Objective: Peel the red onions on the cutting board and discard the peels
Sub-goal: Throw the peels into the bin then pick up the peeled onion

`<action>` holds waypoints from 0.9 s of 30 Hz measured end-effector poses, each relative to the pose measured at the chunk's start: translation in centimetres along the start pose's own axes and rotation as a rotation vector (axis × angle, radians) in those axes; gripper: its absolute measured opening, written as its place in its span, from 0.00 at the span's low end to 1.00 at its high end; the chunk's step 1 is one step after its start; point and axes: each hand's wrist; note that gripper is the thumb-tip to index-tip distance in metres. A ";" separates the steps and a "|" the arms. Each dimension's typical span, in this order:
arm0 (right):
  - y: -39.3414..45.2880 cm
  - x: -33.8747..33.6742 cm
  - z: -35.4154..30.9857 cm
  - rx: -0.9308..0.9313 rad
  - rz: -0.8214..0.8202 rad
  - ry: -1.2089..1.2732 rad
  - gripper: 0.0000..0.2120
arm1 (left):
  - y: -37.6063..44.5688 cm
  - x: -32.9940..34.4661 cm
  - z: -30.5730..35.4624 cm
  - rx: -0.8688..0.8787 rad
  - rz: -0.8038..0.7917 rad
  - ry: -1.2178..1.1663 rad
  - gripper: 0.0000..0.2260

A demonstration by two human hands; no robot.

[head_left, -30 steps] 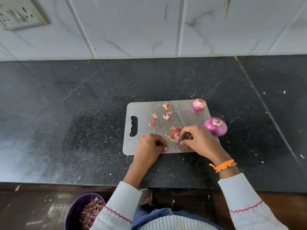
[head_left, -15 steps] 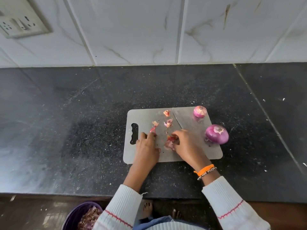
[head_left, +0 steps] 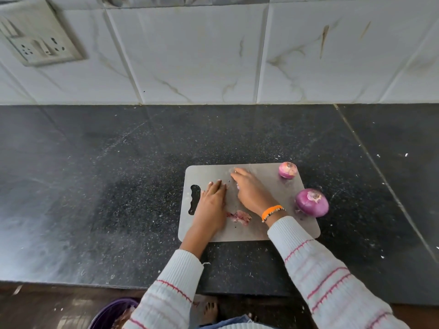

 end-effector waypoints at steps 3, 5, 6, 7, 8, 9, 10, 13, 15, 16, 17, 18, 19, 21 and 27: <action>-3.1 1.0 -0.4 -0.031 0.006 0.014 0.25 | -1.4 0.2 0.5 -0.003 -0.028 -0.015 0.25; -5.2 1.5 -0.1 -0.082 0.006 -0.003 0.26 | -2.8 0.5 1.1 0.009 -0.041 -0.046 0.24; -5.8 1.5 0.0 -0.079 0.007 0.010 0.25 | -3.6 0.6 1.3 0.012 -0.041 -0.055 0.23; -6.1 1.4 0.1 -0.057 0.013 0.034 0.24 | -4.0 0.6 1.4 0.008 -0.031 -0.058 0.23; -6.1 1.1 0.2 -0.026 0.030 0.069 0.24 | -4.3 0.6 1.4 -0.002 -0.020 -0.061 0.24; -6.0 0.7 0.2 0.006 0.048 0.104 0.25 | -4.3 0.5 1.3 -0.012 -0.010 -0.065 0.25; -5.6 0.4 0.2 0.031 0.068 0.131 0.25 | -4.3 0.4 1.1 -0.020 -0.003 -0.070 0.26; -4.4 0.2 0.2 0.074 0.059 0.152 0.26 | -4.2 0.2 1.1 -0.026 -0.031 -0.083 0.27; -4.3 0.5 0.3 0.089 0.010 0.146 0.24 | -4.4 0.4 1.4 0.000 -0.077 -0.130 0.28; -4.6 0.7 0.3 0.086 -0.015 0.148 0.24 | -4.6 0.5 1.7 0.009 -0.090 -0.194 0.28; -5.1 0.7 0.2 0.072 -0.036 0.156 0.23 | -4.8 0.4 2.1 0.005 -0.096 -0.282 0.27; -5.7 0.7 0.1 0.051 -0.052 0.174 0.23 | -4.9 0.2 2.3 -0.006 -0.093 -0.367 0.27; -6.3 0.5 -0.1 0.036 -0.060 0.204 0.22 | -4.9 0.0 2.3 -0.020 -0.082 -0.434 0.27; -7.4 -0.3 -0.4 0.057 -0.038 0.273 0.21 | -5.0 -0.3 2.1 -0.053 -0.039 -0.518 0.27; -8.0 -2.0 -0.4 0.244 -0.222 0.040 0.37 | -4.6 -0.8 0.6 -0.188 0.012 -0.392 0.22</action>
Point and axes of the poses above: each hand's wrist, its own y-axis towards the middle knuckle, its own x-axis out of the palm, z = x × y
